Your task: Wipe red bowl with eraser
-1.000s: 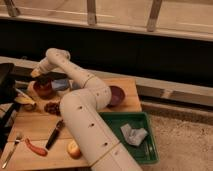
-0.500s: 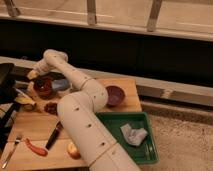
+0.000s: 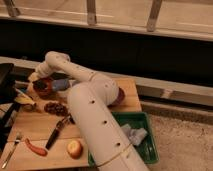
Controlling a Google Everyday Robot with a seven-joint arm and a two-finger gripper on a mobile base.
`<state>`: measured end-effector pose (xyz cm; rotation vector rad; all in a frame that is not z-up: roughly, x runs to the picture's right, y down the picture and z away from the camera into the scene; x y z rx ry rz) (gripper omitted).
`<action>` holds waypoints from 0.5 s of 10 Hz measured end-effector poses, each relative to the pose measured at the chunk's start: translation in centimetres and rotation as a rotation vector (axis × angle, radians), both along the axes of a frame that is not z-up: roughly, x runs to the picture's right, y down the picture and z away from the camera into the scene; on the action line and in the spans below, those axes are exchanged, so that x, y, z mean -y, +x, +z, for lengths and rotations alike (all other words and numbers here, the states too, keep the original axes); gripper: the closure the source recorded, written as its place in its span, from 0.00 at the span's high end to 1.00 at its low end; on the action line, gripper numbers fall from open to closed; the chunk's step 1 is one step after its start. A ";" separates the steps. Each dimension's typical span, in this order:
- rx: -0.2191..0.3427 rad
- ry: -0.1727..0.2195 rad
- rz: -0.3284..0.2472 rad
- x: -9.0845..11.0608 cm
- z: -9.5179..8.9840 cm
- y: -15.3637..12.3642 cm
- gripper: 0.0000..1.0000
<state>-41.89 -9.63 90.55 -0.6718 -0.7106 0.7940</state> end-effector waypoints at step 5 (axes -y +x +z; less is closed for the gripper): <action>-0.064 0.026 0.016 2.7 1.4 2.2 0.00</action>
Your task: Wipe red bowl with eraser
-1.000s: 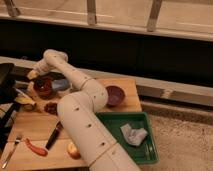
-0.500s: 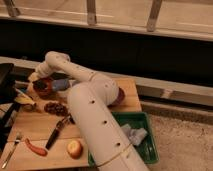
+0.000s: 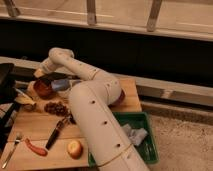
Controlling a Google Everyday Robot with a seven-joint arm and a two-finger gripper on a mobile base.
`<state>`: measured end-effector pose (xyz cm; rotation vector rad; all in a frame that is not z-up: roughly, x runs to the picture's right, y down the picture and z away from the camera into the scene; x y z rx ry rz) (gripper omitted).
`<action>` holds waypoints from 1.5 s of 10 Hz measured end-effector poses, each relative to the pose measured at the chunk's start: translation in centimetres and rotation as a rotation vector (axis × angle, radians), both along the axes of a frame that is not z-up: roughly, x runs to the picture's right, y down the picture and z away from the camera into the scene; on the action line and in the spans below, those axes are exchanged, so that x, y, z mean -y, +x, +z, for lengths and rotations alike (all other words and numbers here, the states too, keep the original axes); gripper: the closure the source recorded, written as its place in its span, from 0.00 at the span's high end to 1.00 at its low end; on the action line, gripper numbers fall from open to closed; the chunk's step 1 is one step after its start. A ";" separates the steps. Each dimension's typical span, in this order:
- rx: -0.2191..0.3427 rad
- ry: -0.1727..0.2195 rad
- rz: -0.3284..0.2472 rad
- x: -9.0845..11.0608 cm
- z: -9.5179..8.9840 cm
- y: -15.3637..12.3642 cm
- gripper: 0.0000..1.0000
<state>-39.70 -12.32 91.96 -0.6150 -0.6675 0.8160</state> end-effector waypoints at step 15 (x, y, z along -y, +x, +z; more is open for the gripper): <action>0.090 -0.032 -0.029 -3.6 -1.9 -3.0 0.00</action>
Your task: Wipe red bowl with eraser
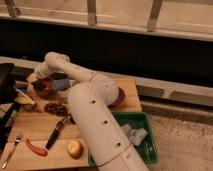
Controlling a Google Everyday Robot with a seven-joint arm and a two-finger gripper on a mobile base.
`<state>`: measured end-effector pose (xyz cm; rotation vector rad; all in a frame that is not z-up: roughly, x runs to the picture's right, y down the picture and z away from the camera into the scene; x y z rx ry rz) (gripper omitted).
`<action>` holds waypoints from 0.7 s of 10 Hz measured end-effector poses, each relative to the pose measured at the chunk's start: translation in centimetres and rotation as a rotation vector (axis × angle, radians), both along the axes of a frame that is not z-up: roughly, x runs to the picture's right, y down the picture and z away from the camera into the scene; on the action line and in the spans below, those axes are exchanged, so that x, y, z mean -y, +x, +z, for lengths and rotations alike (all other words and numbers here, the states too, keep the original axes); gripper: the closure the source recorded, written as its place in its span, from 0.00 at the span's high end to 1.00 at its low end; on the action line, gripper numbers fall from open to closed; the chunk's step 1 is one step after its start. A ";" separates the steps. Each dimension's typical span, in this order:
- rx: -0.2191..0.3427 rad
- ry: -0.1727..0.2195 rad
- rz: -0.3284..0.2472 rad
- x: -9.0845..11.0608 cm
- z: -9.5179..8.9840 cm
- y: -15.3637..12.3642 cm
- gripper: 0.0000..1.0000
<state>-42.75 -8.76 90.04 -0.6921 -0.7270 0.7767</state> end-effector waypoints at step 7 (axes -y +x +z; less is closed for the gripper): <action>-0.072 0.047 0.000 3.7 2.4 1.3 0.00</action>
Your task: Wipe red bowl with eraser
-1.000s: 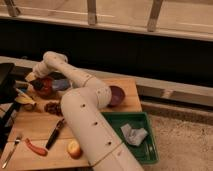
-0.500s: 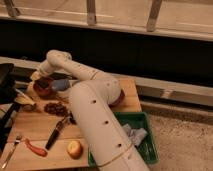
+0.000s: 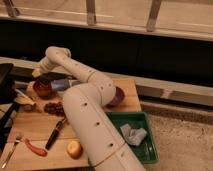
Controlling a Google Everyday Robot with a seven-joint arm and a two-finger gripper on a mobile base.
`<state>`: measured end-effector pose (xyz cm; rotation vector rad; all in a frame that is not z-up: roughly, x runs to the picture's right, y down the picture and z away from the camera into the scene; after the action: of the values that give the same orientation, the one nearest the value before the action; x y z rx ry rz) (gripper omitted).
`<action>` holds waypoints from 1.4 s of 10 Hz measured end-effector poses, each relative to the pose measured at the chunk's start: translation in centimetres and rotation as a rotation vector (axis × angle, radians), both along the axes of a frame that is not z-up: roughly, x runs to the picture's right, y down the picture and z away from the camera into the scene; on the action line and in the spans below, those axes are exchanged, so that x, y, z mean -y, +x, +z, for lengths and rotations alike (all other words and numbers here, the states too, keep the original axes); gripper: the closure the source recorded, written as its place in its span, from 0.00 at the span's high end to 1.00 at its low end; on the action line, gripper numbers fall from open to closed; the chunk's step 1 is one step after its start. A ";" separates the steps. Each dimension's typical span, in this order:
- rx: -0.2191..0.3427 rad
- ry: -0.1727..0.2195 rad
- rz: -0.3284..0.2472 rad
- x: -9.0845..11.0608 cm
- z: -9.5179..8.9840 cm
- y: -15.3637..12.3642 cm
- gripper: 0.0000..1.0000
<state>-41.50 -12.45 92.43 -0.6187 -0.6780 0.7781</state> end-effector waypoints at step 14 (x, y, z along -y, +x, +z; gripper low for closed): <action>0.014 -0.021 -0.028 -1.6 -1.8 -0.2 0.00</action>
<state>-41.66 -10.88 90.59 -0.6520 -0.6736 0.7564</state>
